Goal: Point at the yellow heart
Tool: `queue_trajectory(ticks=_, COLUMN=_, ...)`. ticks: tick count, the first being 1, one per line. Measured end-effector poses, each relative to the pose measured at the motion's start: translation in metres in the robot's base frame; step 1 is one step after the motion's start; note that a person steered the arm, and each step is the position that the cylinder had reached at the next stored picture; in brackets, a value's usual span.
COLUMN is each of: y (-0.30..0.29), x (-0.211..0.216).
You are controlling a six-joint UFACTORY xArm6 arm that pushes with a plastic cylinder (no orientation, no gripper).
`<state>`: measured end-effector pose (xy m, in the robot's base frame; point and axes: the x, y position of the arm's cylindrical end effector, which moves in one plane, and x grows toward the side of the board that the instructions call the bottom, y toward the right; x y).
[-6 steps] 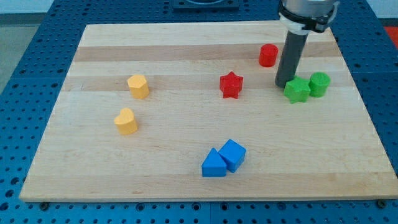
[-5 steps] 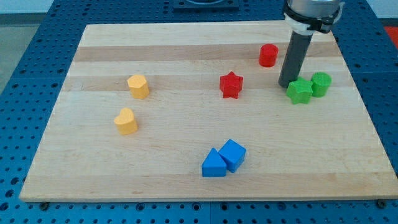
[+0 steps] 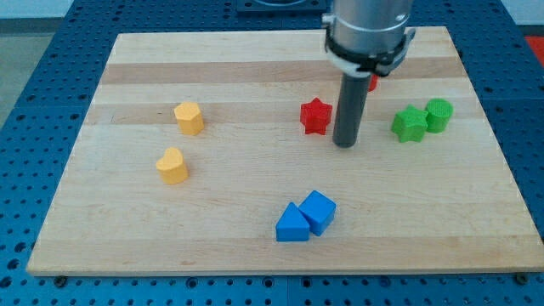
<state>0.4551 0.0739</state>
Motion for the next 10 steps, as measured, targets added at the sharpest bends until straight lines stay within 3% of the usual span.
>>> queue_trajectory(ticks=5, y=-0.215, x=0.055)
queue_trajectory(ticks=7, y=-0.293, x=0.055)
queue_trajectory(ticks=10, y=-0.236, x=0.035)
